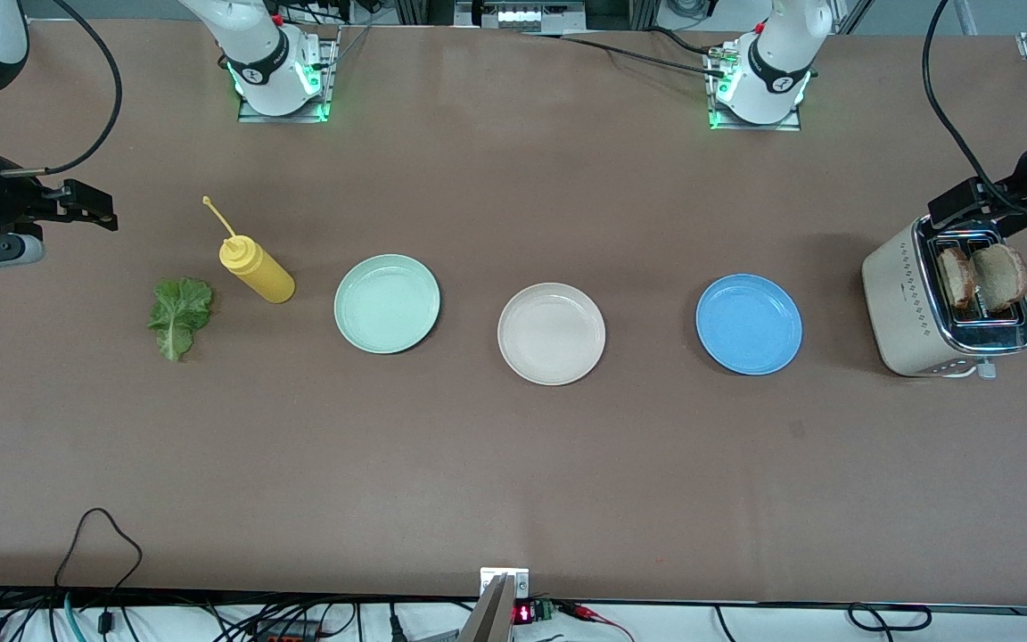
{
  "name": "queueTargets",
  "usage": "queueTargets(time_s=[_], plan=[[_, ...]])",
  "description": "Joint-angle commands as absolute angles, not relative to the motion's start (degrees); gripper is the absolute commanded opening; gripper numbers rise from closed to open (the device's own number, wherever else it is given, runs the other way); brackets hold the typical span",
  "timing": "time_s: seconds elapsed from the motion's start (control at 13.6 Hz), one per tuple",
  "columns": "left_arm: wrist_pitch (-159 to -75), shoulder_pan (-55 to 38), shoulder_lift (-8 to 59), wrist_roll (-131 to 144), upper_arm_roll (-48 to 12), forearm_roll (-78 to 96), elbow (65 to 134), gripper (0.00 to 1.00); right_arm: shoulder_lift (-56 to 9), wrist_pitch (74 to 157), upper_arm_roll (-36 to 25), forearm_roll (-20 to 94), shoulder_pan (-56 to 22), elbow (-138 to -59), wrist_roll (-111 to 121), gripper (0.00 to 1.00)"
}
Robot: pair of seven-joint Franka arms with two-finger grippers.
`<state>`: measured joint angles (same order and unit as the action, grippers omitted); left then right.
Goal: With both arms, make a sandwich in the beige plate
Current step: 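Reach the left gripper into the toaster while the right gripper approaches the bottle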
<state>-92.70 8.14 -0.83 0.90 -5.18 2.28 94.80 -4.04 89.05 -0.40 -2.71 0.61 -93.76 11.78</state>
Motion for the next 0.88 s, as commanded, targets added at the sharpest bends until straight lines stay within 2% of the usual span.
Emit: queueTargets(time_s=[0.0, 0.22, 0.81], plan=[[-92.0, 8.1, -2.7, 1.3, -5.2, 1.3, 96.1, 1.00, -3.6, 89.6, -0.1, -1.8, 1.0, -94.2, 12.2, 1.00], [-92.0, 8.2, -1.2, 0.4, -4.7, 1.3, 96.1, 1.00, -3.7, 89.6, -0.1, -1.8, 1.1, -94.2, 12.5, 1.00], [-93.5, 16.8, 9.7, -4.4, -4.5, 1.0, 95.8, 1.00, -4.7, 89.5, -0.1, -1.0, 1.1, -94.0, 12.7, 1.00]])
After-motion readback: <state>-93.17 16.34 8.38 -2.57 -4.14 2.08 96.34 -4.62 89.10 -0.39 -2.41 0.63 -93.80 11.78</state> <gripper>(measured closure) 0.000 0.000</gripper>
